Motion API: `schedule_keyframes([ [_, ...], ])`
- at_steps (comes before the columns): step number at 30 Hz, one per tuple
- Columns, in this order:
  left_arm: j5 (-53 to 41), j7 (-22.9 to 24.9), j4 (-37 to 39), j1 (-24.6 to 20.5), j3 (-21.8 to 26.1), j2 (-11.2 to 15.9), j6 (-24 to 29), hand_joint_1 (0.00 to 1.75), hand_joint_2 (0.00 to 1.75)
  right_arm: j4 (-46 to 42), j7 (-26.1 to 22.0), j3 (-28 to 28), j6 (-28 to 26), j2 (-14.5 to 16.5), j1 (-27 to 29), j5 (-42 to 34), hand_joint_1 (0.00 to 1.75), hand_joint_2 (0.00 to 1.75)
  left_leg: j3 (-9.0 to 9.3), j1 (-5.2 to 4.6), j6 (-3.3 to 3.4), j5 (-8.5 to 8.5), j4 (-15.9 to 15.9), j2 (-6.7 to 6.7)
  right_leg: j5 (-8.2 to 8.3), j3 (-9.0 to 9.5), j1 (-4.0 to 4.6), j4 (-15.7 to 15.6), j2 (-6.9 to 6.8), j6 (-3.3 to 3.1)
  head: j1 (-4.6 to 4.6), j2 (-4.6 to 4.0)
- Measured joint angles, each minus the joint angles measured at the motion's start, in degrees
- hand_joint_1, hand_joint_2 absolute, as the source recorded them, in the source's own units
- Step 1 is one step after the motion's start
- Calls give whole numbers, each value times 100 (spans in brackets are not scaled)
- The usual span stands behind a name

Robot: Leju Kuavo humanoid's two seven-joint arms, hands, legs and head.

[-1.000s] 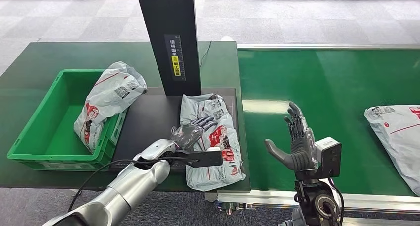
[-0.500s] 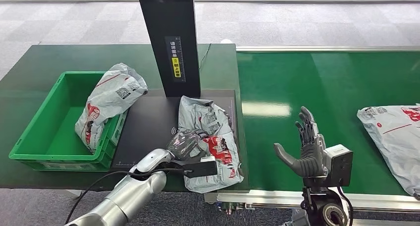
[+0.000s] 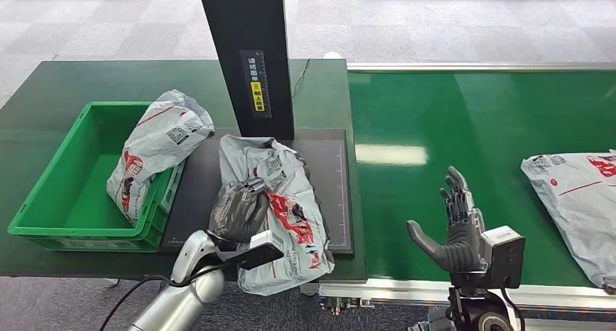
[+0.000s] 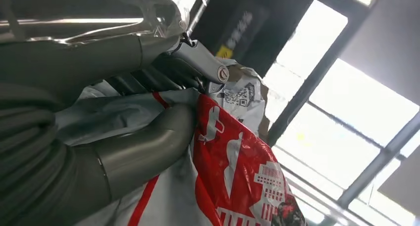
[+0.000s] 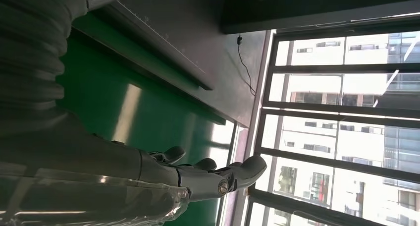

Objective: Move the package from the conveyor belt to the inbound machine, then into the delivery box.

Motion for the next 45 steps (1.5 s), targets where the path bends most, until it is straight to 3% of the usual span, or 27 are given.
schedule_keyframes([
  [6,411,-254,-1202,405,381,80,539,175,175,-9,-24,0,-49,-19,22,-24,0,175,-4,0,0,0,0,0,0,-3,0,0,0,0,0,1],
  [13,161,-472,-2710,830,1018,225,1426,175,175,-50,-84,0,-119,-65,146,13,0,175,-8,1,0,0,-1,0,-1,-6,1,0,0,0,1,0],
  [16,-169,-369,-3169,951,1487,243,1493,175,175,-50,-113,0,-161,-84,177,79,0,175,-9,1,-1,0,-2,0,-2,-8,2,0,0,0,2,0],
  [19,-431,29,-3350,921,1911,245,1421,175,175,-56,-92,0,-165,-87,173,143,0,175,-7,1,-1,1,-2,0,-1,-7,1,0,-1,0,1,-1],
  [25,-879,1082,-3133,483,2711,247,847,175,175,-115,44,0,-153,-87,157,380,0,175,-5,1,-4,8,-1,0,2,-5,1,0,0,-2,1,-1],
  [32,-1133,2230,-2271,116,3464,382,-393,175,175,-132,209,0,54,-81,81,790,0,175,-7,1,-4,8,-2,4,2,-10,2,2,3,-3,1,0],
  [38,-656,2611,-1353,-79,4032,630,-981,175,175,-116,375,-2,119,-87,-34,1155,0,175,-9,2,-5,8,-2,6,2,-11,3,3,4,-3,2,-1],
  [45,-461,2824,-783,-76,4429,827,-1146,175,175,-116,473,-4,162,-80,-52,1272,0,175,-13,2,-5,8,-2,5,1,-12,3,2,3,-3,3,1],
])
